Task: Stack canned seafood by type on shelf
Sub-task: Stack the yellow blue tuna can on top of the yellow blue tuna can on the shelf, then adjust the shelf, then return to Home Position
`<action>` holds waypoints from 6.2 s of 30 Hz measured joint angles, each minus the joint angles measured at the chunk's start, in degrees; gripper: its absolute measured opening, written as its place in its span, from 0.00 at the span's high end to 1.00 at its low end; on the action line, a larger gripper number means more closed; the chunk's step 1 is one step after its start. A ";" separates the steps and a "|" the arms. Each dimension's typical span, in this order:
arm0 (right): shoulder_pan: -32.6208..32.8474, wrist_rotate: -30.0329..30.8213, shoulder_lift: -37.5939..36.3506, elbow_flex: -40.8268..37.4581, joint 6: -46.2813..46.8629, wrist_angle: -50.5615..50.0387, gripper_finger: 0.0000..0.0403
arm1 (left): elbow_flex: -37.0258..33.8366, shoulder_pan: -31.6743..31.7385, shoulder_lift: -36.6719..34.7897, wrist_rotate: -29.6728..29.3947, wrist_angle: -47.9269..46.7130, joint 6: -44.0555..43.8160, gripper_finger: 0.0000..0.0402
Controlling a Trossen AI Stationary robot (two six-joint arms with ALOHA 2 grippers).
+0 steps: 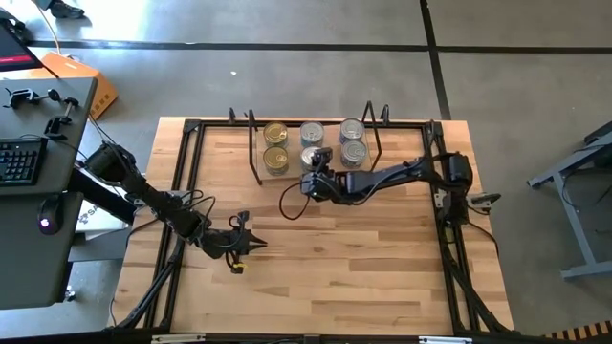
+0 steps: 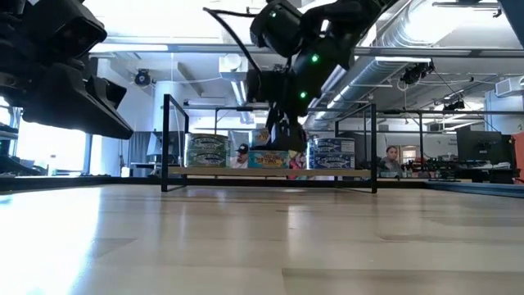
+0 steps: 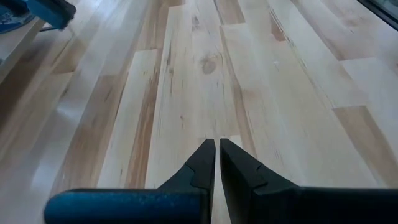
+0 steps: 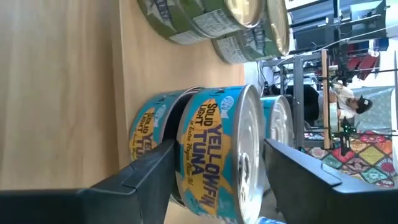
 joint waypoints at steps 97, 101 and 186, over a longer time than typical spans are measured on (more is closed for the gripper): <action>38.00 1.60 -16.57 -46.61 103.92 5.04 0.42 | -13.25 28.46 -2.43 8.33 2.88 -15.62 1.00; 38.48 5.01 -16.28 -51.34 97.11 22.84 0.42 | -18.28 23.78 -2.39 6.33 16.53 -16.34 1.00; 12.92 -51.29 -111.17 -70.14 35.74 7.88 0.97 | -18.11 29.20 -76.62 26.23 -23.00 12.60 1.00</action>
